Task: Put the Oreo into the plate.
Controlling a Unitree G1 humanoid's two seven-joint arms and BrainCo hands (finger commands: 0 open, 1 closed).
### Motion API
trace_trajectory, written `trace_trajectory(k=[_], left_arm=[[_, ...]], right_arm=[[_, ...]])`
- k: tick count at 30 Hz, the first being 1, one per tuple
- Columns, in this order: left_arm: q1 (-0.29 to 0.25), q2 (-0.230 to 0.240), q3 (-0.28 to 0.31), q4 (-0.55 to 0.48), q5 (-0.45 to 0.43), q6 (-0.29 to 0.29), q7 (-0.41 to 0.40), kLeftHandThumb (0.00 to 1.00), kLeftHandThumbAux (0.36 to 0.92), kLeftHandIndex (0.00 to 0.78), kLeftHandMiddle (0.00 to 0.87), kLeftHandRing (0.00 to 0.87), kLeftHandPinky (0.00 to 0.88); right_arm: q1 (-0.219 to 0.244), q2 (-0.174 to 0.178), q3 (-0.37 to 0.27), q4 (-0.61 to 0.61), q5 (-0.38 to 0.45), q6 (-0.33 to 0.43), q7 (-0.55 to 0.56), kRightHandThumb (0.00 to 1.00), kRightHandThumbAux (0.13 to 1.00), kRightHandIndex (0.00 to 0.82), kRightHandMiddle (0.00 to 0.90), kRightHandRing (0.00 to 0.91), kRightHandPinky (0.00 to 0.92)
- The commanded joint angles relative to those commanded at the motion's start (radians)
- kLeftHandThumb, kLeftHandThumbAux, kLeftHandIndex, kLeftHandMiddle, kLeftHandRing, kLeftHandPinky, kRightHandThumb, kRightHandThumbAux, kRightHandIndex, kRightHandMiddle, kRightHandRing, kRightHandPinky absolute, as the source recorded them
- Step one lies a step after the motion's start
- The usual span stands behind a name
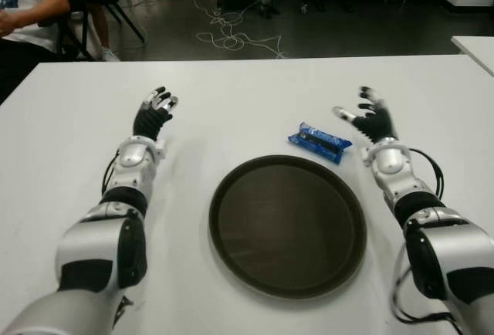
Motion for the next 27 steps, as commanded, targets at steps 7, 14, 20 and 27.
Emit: trace_trajectory(k=[7,14,20,27], left_arm=[[0.001,-0.001,-0.003,-0.002,0.001,-0.005,0.000,0.166,0.580,0.049,0.126,0.110,0.100],[0.001,-0.003,-0.004,-0.003,0.002,-0.004,0.003,0.180,0.565,0.051,0.125,0.104,0.091],[0.000,-0.003,-0.002,-0.001,0.000,-0.001,0.000,0.171,0.558,0.050,0.122,0.105,0.097],[-0.001,-0.004,-0.001,-0.001,-0.001,-0.001,-0.008,0.168,0.562,0.047,0.124,0.106,0.096]], right_arm=[[-0.007,-0.010,0.089,0.007,-0.090,0.022,-0.047,0.053,0.544,0.060,0.162,0.159,0.111],[-0.012,-0.013,0.141,0.011,-0.138,0.040,-0.055,0.045,0.566,0.045,0.129,0.122,0.078],[-0.016,-0.010,0.165,0.013,-0.152,0.058,-0.053,0.053,0.578,0.026,0.102,0.101,0.068],[-0.021,-0.010,0.200,0.012,-0.181,0.077,-0.054,0.053,0.574,0.016,0.090,0.095,0.077]])
